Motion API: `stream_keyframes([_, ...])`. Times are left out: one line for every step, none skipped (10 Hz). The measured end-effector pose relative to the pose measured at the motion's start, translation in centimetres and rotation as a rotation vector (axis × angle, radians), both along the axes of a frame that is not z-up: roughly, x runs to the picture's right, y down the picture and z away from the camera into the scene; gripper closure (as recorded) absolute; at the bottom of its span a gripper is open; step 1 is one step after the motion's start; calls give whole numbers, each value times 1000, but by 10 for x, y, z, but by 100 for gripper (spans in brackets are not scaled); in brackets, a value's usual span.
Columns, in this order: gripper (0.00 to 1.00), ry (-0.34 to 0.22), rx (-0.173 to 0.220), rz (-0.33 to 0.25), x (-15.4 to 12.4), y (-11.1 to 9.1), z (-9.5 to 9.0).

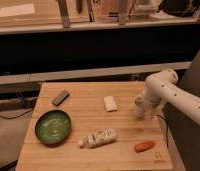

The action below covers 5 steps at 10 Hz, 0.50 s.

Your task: Pick up the ceramic cup

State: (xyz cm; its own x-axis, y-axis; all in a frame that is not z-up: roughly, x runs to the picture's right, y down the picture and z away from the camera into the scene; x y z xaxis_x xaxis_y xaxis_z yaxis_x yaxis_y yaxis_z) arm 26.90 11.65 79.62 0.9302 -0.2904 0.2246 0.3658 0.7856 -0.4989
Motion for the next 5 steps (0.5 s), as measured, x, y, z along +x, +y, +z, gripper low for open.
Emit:
stream_keyframes([20, -6, -1, -5, -1, 0, 2])
stream_keyframes([20, -12, -1, -10, -1, 0, 3])
stream_keyframes([20, -14, -2, -12, 0, 0, 4])
stream_keyframes([20, -18, -2, -15, -1, -1, 5])
stream_keyframes([20, -22, -3, -18, -2, -1, 7])
